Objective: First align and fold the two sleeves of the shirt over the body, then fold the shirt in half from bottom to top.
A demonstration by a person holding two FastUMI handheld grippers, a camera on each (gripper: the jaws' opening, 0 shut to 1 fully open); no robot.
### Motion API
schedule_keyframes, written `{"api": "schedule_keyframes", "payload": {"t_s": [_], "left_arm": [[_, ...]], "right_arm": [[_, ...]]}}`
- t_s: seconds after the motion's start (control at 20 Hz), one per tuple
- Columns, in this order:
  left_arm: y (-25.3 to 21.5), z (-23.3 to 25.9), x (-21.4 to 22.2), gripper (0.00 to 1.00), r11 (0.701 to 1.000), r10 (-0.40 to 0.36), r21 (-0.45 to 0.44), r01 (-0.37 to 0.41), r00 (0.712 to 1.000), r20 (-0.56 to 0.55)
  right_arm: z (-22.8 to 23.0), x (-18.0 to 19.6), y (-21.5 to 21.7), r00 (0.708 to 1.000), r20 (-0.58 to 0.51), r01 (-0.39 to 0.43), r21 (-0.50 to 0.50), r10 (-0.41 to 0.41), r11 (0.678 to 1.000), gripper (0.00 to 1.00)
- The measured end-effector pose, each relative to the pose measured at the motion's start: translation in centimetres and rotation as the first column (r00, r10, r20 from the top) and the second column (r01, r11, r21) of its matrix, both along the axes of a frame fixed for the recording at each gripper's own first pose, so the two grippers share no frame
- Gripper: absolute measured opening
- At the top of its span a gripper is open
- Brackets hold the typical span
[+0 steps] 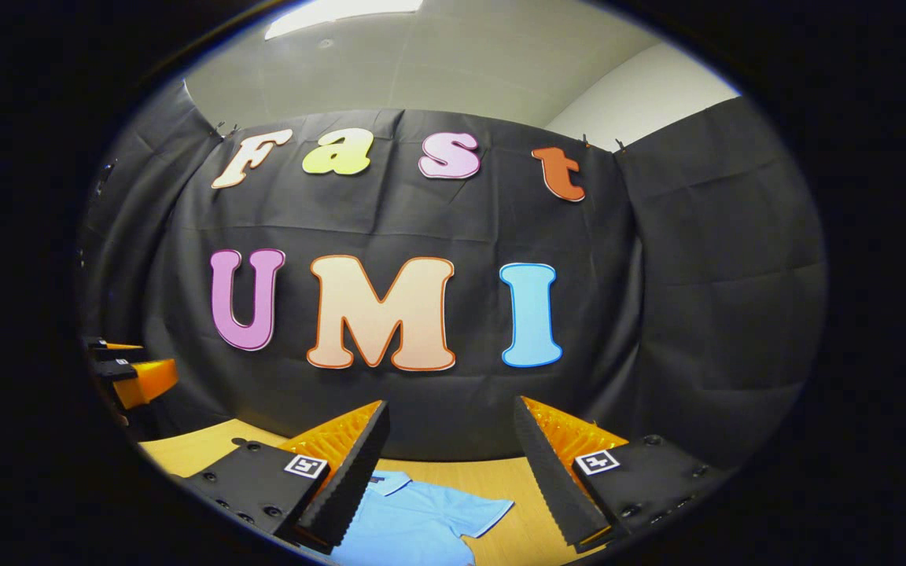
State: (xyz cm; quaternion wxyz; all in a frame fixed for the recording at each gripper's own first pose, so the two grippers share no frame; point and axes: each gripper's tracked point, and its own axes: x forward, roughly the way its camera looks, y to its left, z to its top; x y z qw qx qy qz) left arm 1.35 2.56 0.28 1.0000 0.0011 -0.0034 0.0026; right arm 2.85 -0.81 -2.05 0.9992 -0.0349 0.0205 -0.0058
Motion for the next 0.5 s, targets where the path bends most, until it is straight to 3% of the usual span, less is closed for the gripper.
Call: {"api": "schedule_keyframes", "payload": {"t_s": [0.5], "left_arm": [[2.5, -0.8, 0.6, 0.95, 1.000, 0.020, 0.009, -0.020, 1.000, -0.021]], "right_arm": [[-9.2, 6.9, -3.1, 0.984, -0.174, 0.027, -0.057, -0.036, 0.998, 0.98]]}}
